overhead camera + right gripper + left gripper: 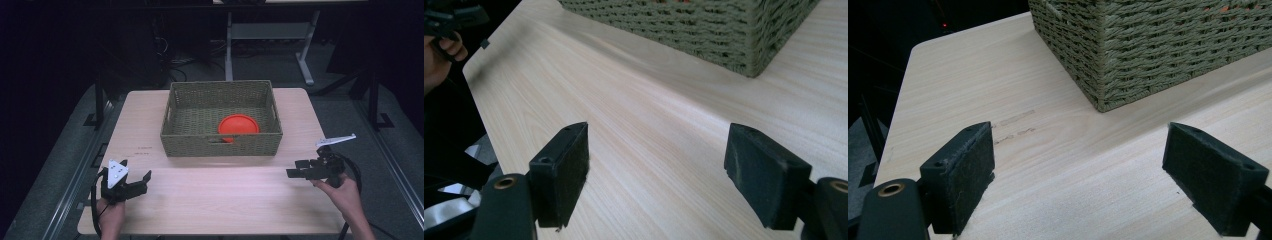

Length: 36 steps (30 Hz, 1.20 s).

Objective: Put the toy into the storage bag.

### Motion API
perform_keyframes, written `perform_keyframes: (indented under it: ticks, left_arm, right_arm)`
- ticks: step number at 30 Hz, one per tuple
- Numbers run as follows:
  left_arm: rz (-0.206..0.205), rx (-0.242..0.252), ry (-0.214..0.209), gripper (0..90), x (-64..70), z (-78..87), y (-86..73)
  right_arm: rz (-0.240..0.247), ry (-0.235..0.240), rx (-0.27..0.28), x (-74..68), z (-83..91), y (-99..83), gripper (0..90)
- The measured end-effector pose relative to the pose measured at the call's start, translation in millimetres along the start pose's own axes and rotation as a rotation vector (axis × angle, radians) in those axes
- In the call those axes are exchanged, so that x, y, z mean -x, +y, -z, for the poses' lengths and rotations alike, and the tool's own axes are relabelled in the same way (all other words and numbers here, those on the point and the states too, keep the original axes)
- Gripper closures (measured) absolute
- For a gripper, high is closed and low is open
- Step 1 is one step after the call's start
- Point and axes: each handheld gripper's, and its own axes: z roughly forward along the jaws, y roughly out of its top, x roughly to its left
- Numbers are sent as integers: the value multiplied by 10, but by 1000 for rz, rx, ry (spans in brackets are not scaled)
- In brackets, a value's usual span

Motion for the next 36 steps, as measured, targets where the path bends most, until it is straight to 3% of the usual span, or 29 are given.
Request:
perform_keyframes:
  ticks: [6,23,29,36]
  left_arm:
    - [2,0,0,128,4,0,-2]
    - [-2,0,0,128,15,-2,-2]
    - [-3,-1,-2,128,10,-4,-1]
    - [-5,-1,-8,128,15,-13,5]
  right_arm:
    - [14,-14,1,12,-1,-103,252]
    - [-10,-29,37,59,39,-449,239]
    - [3,-50,64,-6,27,-564,237]
    - [30,-95,140,-152,0,-735,213]
